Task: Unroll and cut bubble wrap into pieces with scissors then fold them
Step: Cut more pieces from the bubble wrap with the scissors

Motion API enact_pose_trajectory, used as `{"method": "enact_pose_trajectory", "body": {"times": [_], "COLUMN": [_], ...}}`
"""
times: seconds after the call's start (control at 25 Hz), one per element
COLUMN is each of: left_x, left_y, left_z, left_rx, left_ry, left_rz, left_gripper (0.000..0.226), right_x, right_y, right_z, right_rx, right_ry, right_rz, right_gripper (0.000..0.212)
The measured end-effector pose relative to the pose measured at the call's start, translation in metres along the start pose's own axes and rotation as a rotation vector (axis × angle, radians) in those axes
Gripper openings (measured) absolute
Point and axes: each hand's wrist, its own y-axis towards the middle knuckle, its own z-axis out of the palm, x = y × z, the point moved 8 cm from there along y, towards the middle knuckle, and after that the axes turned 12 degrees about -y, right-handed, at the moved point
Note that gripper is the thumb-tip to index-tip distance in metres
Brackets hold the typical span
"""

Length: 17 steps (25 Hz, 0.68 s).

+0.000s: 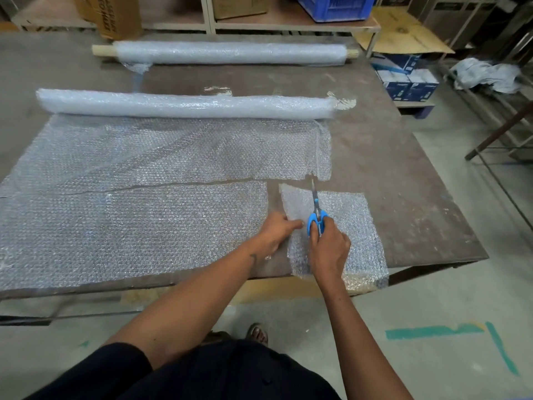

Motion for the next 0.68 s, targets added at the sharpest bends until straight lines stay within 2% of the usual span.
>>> {"method": "enact_pose_trajectory", "body": {"times": [0.16, 0.32, 0.44, 0.48, 0.56, 0.68], "left_x": [-0.025, -0.041, -0.036, -0.028, -0.021, -0.004], "left_y": [-0.012, -0.029, -0.032, -0.028, -0.029, -0.023], "left_z": [0.012, -0.023, -0.079, -0.101, -0.139, -0.191], "left_rx": [0.177, 0.188, 0.15, 0.11, 0.028, -0.102], "left_ry": [-0.202, -0.413, -0.474, -0.478, -0.474, -0.423], "left_rz": [-0.03, -0.011, 0.04, 0.043, 0.051, 0.011], "left_gripper": [0.02, 0.02, 0.067, 0.074, 0.074, 0.052], "right_x": [0.02, 0.069, 0.115, 0.131, 0.164, 0.209], "right_y": [-0.003, -0.014, -0.034, -0.042, -0.056, -0.076], "right_z": [-0.024, -0.038, -0.033, -0.029, -0.015, 0.015], "right_rx": [-0.073, -0.09, -0.085, -0.081, -0.054, 0.046], "right_ry": [0.157, 0.197, 0.175, 0.167, 0.15, 0.121], "right_rz": [0.059, 0.053, -0.019, -0.048, -0.117, -0.196], "right_gripper": [0.03, 0.035, 0.041, 0.043, 0.048, 0.057]}}
